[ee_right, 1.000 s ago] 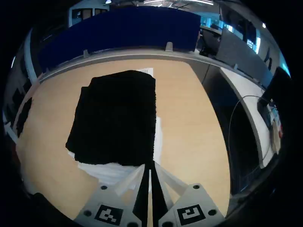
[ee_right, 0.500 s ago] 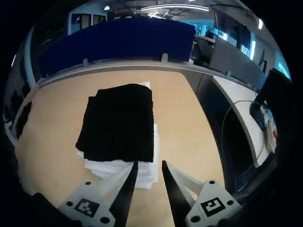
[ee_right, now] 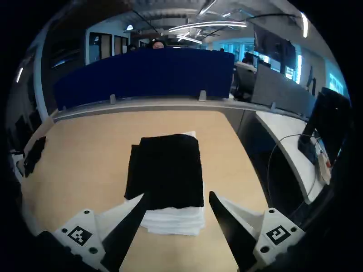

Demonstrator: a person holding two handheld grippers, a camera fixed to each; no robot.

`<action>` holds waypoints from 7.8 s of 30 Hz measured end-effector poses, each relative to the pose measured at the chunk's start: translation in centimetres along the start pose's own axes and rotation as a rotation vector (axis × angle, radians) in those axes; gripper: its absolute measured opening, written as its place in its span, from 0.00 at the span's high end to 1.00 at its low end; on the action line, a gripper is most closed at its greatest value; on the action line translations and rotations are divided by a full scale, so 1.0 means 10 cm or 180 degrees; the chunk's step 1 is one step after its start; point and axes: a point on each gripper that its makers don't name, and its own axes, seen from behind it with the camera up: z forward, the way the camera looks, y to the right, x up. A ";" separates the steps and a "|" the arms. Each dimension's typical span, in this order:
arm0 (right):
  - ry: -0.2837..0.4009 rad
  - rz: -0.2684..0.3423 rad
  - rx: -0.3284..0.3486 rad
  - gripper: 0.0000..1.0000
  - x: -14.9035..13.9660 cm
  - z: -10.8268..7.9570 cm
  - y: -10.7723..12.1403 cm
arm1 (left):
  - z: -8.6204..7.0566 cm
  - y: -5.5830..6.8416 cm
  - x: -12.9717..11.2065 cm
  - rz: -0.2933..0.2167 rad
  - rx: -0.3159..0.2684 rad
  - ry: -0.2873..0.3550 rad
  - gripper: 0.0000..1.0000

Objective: Fold towel

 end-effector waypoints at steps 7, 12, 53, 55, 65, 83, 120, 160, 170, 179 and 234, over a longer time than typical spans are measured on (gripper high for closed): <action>0.0420 0.0140 0.0013 0.00 0.31 -0.12 -0.22 | 0.00 -0.05 0.08 0.0001 0.0005 0.0103 0.15; 0.0876 0.0258 0.0064 0.00 0.63 -0.28 -0.41 | 0.00 -0.11 0.18 -0.0017 0.0031 0.0211 0.15; 0.1752 0.0017 0.0255 0.00 1.54 -0.72 -1.58 | -0.27 -0.58 1.37 -0.0109 0.0361 0.1620 0.15; 0.1757 0.0004 0.0279 0.00 1.56 -0.72 -1.65 | -0.27 -0.61 1.40 -0.0112 0.0375 0.1651 0.15; 0.1744 -0.0041 0.0349 0.00 1.64 -0.64 -1.94 | -0.28 -0.66 1.50 0.0014 0.0444 0.1766 0.15; 0.1681 -0.0093 0.0294 0.00 1.78 -0.52 -2.25 | -0.16 -0.75 1.38 0.0261 0.0589 0.1854 0.15; 0.1615 -0.0264 0.0306 0.00 1.19 0.06 -2.77 | 0.77 -1.36 -0.07 -0.0001 0.0637 0.1951 0.15; 0.1629 -0.0276 0.0361 0.00 1.18 0.17 -2.82 | 0.98 -1.39 -0.28 -0.0038 0.0632 0.1900 0.15; 0.1806 -0.0187 0.0294 0.00 1.29 0.02 -2.54 | 0.99 -1.39 -0.28 -0.0034 0.0634 0.1898 0.15; 0.1923 -0.0117 0.0154 0.00 1.30 -0.02 -2.19 | 0.99 -1.40 -0.27 -0.0033 0.0634 0.1898 0.15; 0.1909 0.0207 0.0074 0.00 0.20 1.09 -1.78 | 1.00 -1.40 -0.27 -0.0033 0.0634 0.1898 0.15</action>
